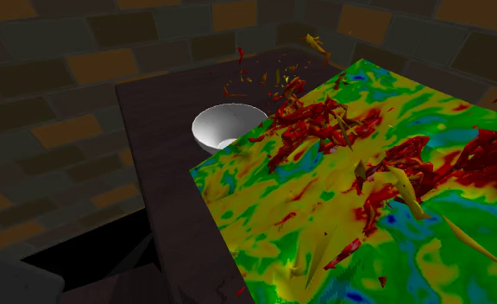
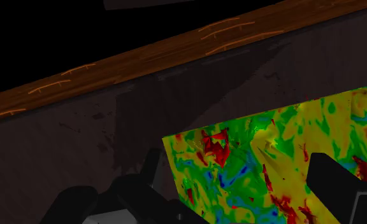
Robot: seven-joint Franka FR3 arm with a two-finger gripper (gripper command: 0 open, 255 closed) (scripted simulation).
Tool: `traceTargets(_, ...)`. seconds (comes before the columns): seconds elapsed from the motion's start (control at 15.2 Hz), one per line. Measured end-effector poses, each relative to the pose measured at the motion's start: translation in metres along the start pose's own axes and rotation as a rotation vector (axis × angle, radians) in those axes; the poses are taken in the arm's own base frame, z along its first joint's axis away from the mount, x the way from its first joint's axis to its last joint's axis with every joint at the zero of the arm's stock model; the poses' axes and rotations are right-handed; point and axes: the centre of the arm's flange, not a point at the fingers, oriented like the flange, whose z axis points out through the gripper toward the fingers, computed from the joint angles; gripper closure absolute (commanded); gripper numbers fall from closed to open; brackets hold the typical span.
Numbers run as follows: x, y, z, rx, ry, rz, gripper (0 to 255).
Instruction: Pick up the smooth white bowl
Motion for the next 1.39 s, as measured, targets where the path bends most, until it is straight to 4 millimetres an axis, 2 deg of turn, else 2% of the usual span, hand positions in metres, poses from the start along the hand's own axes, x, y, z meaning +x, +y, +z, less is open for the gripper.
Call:
traceTargets(0.07,0.000,0.000,0.000,0.000,0.000,0.000,0)
traceTargets(0.2,0.001,-0.014,0.006,-0.001,-0.001,0.001,0)
traceTargets(1.39,0.028,-0.236,0.084,-0.013,-0.017,0.020,0)
